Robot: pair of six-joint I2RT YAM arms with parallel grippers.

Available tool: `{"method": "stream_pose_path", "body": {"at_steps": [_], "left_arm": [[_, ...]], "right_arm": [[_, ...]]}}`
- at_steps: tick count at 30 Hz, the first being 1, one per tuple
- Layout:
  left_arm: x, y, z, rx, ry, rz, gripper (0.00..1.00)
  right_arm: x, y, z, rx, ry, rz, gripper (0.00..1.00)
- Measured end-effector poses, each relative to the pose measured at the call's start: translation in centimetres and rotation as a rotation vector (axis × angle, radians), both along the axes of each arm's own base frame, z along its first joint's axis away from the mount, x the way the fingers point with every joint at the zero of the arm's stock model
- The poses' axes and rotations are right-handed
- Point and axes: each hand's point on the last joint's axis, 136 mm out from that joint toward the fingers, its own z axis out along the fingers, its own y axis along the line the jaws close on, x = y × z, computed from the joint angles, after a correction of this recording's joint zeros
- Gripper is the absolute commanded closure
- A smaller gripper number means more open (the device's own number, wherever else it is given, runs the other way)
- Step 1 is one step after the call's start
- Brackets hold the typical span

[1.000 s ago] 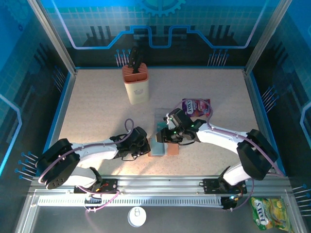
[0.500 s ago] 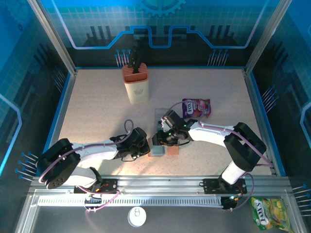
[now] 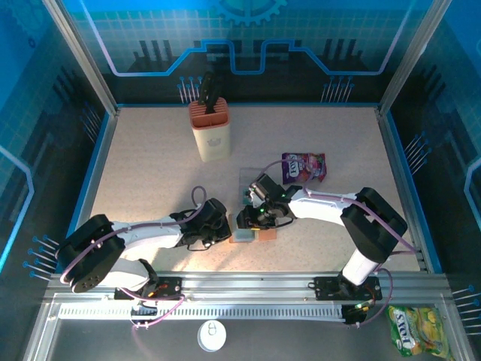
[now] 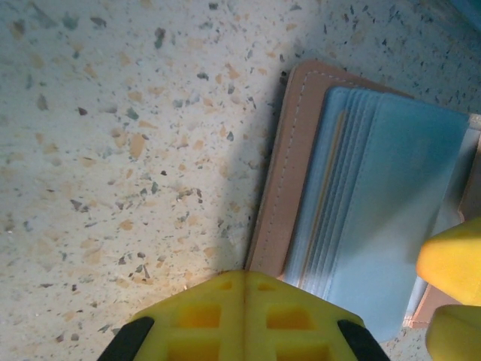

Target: Take the credit cards out of the card holder

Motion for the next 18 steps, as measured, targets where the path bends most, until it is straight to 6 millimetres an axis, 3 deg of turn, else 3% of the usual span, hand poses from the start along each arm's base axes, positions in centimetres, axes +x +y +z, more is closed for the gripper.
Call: {"method": "stream_pose_path", "body": {"at_steps": [18], "left_arm": [[0.1, -0.1, -0.1, -0.002, -0.002, 0.000, 1.00]], "right_arm": [[0.0, -1.4, -0.7, -0.077, -0.005, -0.023, 0.57]]}}
